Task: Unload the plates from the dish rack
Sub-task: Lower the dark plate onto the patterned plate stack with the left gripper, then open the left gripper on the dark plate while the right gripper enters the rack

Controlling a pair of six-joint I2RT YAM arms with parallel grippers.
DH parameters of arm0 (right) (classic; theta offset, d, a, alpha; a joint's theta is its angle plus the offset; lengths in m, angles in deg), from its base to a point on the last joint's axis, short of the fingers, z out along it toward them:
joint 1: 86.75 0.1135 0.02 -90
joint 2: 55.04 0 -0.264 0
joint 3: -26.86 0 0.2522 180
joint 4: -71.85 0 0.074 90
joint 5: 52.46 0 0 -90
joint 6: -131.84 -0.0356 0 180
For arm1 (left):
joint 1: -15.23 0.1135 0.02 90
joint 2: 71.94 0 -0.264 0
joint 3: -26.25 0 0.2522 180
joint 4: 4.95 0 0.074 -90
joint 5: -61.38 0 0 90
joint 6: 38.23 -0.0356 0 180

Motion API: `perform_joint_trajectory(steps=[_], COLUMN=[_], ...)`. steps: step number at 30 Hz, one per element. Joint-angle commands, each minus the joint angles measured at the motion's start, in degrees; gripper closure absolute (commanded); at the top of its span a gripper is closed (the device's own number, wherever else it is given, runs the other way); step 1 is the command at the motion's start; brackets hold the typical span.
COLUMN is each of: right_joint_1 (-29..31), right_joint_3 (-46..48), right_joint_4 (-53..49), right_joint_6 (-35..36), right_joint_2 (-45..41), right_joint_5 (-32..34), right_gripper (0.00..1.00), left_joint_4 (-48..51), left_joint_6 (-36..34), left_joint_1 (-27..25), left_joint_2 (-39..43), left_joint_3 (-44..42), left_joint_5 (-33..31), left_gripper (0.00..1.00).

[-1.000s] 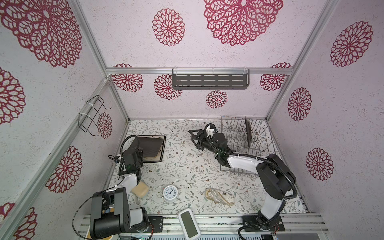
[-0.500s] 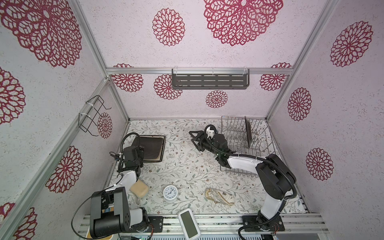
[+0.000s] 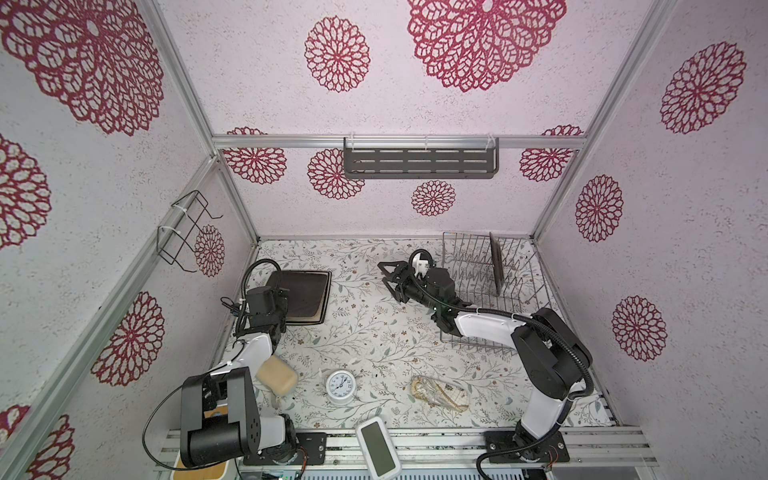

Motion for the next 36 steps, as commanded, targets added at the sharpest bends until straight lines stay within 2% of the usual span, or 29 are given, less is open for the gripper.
perform_joint_trajectory(steps=[1,10,24,30,36], right_joint_1=[0.18,0.17,0.13,0.00,0.12], right_joint_3=[-0.29,-0.48,-0.63,0.62,2.54], right_joint_4=[2.96,3.28,3.90,2.67,3.67], right_joint_6=[0.56,0.39,-0.14,0.86,0.90], right_joint_2=[-1.05,-0.51,0.27,-1.21,-2.30], right_joint_5=[-0.48,-0.79,-1.21,-0.18,-0.18], right_gripper=[0.25,0.25,0.25,0.24,0.24], left_joint_4=[0.64,3.64,4.78,6.17,7.42], left_joint_6=[-1.30,-1.46,-1.26,-0.58,-0.43], left_joint_1=[-0.50,-0.98,-1.66,-2.19,-2.24], left_joint_2=[0.91,2.19,1.44,4.18,4.83], left_joint_3=[1.88,1.52,2.57,0.18,-0.65], left_joint_5=[-0.41,-2.06,-1.70,-5.21,-5.31], left_gripper=[0.05,0.00,0.03,0.03,0.03])
